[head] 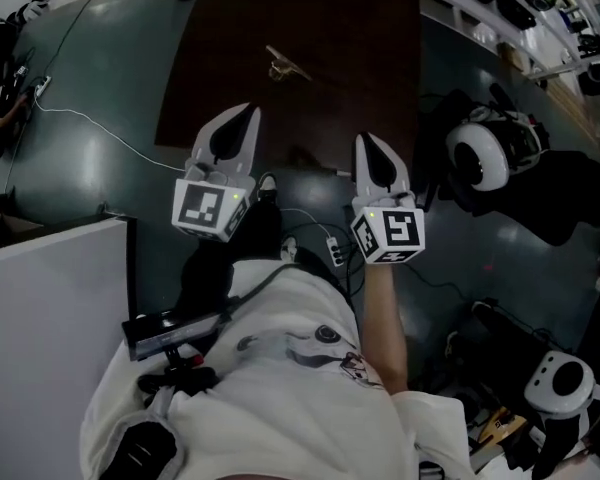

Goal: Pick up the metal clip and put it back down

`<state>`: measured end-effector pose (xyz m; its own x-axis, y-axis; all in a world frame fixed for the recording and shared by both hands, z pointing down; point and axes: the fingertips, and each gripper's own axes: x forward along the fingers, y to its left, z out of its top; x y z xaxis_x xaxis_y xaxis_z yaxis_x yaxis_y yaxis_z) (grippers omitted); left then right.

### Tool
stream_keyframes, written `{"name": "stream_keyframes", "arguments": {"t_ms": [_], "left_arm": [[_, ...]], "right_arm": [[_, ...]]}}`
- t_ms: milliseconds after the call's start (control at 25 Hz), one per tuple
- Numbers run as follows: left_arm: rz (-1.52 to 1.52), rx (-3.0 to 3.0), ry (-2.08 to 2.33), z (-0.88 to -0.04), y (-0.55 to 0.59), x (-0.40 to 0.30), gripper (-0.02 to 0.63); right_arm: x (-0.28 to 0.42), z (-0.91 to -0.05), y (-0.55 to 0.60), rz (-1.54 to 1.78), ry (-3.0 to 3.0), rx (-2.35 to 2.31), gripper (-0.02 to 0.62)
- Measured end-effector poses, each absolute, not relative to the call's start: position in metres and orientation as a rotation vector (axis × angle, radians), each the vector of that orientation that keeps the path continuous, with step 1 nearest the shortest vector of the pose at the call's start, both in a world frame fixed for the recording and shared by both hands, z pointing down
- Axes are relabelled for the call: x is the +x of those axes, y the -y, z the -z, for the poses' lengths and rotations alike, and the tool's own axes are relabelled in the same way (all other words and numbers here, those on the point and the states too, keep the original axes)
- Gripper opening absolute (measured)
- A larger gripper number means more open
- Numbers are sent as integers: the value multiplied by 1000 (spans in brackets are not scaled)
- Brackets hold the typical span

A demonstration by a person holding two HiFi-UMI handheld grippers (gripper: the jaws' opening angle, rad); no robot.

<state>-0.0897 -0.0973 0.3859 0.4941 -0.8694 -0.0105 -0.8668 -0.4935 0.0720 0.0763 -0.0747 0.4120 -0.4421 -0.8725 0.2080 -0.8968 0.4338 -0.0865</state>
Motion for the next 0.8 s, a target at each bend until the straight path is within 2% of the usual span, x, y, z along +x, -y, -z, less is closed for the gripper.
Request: {"name": "stream_keyframes", "arguments": {"t_ms": [400,800], "left_arm": [[63,2668,1559,-380,-7,-61,-2],[87,2686,1540,-367,-46,-61,-2]], "right_arm": [[100,-406,-29,-275,2557,1609,2],[96,-401,-69,-256,2569,1630,0]]}}
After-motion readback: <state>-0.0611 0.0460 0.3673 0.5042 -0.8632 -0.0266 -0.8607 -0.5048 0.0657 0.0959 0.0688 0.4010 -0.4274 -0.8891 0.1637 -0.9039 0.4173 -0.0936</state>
